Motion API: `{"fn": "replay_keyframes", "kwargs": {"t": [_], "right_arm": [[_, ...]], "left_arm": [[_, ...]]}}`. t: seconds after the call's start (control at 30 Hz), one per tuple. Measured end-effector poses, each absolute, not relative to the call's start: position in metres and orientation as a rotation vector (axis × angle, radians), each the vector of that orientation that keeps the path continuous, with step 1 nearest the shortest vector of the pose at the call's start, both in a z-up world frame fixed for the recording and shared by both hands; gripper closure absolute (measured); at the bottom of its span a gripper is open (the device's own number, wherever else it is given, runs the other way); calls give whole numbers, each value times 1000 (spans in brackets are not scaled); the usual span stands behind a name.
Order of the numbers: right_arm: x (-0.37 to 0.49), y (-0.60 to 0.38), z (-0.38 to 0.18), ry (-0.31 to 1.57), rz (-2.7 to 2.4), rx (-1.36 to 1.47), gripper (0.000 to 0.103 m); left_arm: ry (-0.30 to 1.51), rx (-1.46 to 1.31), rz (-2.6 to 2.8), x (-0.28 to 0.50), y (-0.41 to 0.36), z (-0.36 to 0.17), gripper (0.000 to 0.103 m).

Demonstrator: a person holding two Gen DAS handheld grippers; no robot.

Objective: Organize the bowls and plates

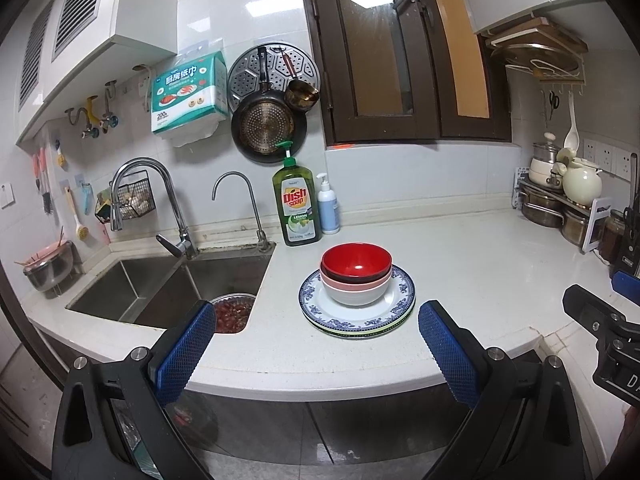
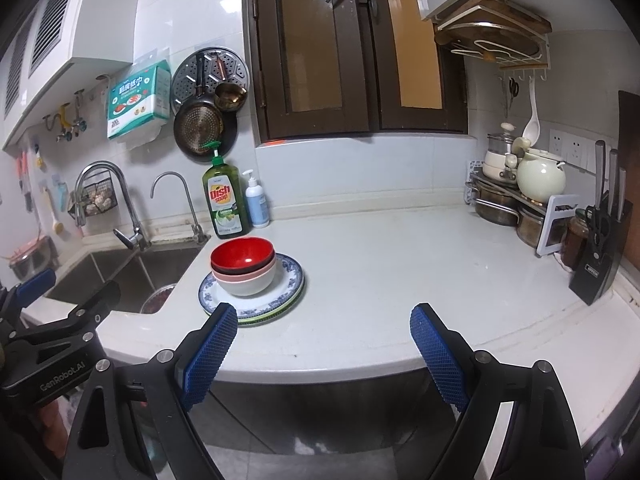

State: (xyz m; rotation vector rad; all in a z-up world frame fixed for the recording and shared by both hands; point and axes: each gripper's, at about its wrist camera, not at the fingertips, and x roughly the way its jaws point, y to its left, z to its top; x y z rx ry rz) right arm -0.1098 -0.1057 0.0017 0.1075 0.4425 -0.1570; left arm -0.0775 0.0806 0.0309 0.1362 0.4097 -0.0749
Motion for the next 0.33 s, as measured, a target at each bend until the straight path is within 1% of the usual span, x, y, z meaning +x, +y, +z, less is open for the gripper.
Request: {"fn": "replay_keyframes", "kwargs": {"t": [0.33], "right_arm": [[-108, -106, 3, 441, -153, 106, 14]], "left_arm": [[406, 122, -64, -73, 84, 35, 0]]}}
